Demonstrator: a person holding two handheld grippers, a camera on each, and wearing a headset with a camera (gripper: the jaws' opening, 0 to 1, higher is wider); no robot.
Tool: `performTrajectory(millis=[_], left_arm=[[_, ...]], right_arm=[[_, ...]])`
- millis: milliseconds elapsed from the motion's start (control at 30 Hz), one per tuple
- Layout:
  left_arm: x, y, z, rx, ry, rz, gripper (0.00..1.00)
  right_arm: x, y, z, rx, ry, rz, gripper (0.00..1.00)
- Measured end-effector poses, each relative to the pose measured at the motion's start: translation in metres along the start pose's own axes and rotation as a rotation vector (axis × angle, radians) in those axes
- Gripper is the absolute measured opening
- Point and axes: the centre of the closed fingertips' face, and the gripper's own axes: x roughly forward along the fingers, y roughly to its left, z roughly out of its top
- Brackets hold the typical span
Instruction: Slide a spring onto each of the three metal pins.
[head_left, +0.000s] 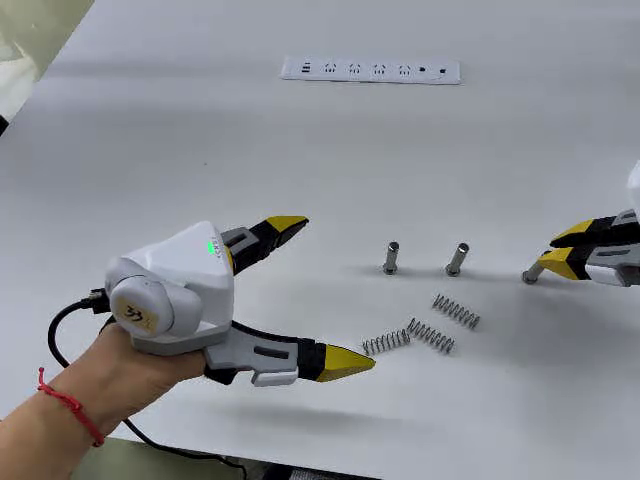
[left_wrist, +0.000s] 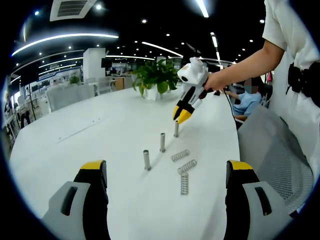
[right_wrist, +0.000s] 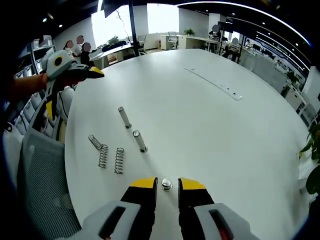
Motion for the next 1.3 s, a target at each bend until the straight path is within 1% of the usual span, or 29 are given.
performTrajectory(millis=[233, 467, 567, 633, 700, 800, 1000, 1133, 1167, 1200, 1300], left_arm=[[-0.001, -0.002, 0.000, 0.003, 0.004, 0.003, 0.98], [-0.003, -0.004, 0.002, 0.010, 0.007, 0.008, 0.98], [-0.003, -0.005, 0.002, 0.014, 0.012, 0.009, 0.98], [-0.003, -0.006, 0.001, 0.014, 0.013, 0.010, 0.98], [-0.004, -0.007, 0.001, 0.016, 0.016, 0.012, 0.97], [-0.003, -0.008, 0.003, 0.016, 0.015, 0.011, 0.97], [-0.004, -0.009, 0.003, 0.021, 0.024, 0.011, 0.96], [-0.004, -0.011, 0.002, 0.025, 0.033, 0.010, 0.96], [-0.004, -0.011, 0.002, 0.024, 0.034, 0.011, 0.96], [-0.004, -0.011, 0.001, 0.023, 0.036, 0.012, 0.96], [-0.004, -0.013, 0.000, 0.023, 0.044, 0.014, 0.95]], right_arm=[[-0.008, 0.001, 0.004, -0.001, -0.030, -0.011, 0.19], [-0.018, 0.004, 0.002, -0.022, -0.057, -0.012, 0.30], [-0.023, 0.007, 0.003, -0.018, -0.081, -0.001, 0.35], [-0.027, 0.009, 0.003, -0.046, -0.099, -0.003, 0.37], [-0.031, 0.010, 0.002, -0.040, -0.107, 0.002, 0.40], [-0.036, 0.012, 0.002, -0.051, -0.128, 0.005, 0.44], [-0.046, 0.018, -0.002, -0.052, -0.165, 0.028, 0.54], [-0.052, 0.022, -0.006, -0.055, -0.190, 0.046, 0.56], [-0.053, 0.023, -0.008, -0.057, -0.193, 0.049, 0.58], [-0.054, 0.025, -0.009, -0.064, -0.206, 0.059, 0.60], [-0.057, 0.029, -0.013, -0.071, -0.229, 0.079, 0.68]])
